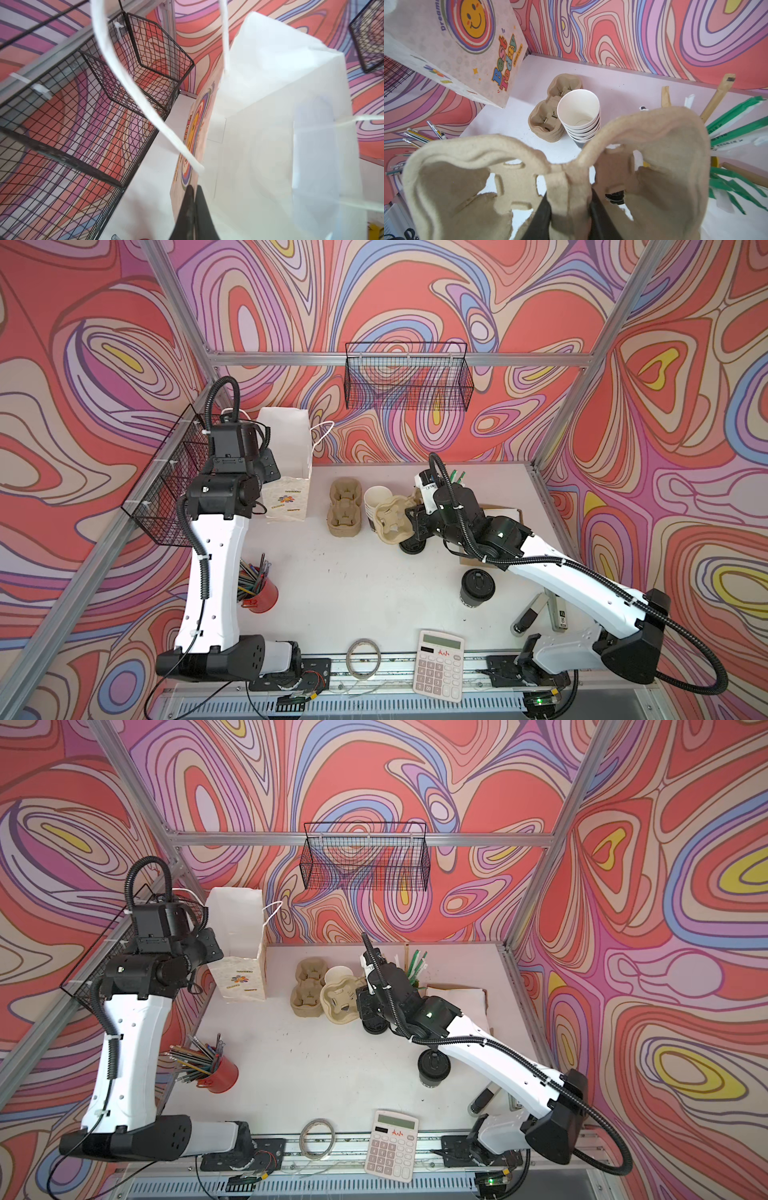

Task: Pack a coffee takeout order
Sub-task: Pick up the takeout bag from the top-left of the table, then place the takeout bag at the center of the table.

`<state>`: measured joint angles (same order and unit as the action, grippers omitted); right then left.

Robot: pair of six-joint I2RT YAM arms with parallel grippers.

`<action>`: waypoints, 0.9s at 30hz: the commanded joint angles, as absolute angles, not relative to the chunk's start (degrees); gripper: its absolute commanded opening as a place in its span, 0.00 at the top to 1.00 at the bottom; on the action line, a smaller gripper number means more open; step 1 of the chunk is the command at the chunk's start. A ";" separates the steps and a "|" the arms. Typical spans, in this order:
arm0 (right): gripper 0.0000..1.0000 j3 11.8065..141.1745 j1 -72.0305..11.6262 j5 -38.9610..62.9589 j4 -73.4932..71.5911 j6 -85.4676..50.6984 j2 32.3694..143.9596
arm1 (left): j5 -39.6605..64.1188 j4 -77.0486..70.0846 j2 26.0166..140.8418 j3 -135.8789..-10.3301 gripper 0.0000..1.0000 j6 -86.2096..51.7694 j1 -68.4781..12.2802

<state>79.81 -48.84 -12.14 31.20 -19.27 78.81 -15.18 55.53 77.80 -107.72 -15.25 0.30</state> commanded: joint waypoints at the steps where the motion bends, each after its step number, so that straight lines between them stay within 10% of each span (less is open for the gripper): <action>1: 0.74 82.64 -48.94 -15.63 34.36 -19.99 78.18 | -15.19 60.22 75.76 -110.75 1.00 -16.00 -0.26; 27: 0.74 92.54 -42.81 -26.62 47.91 -16.63 78.00 | 10.04 71.96 54.00 -99.71 1.00 -10.18 -1.76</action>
<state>89.93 -43.33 -25.08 46.22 -17.52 78.81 7.51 69.36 55.94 -100.42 -11.75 -1.52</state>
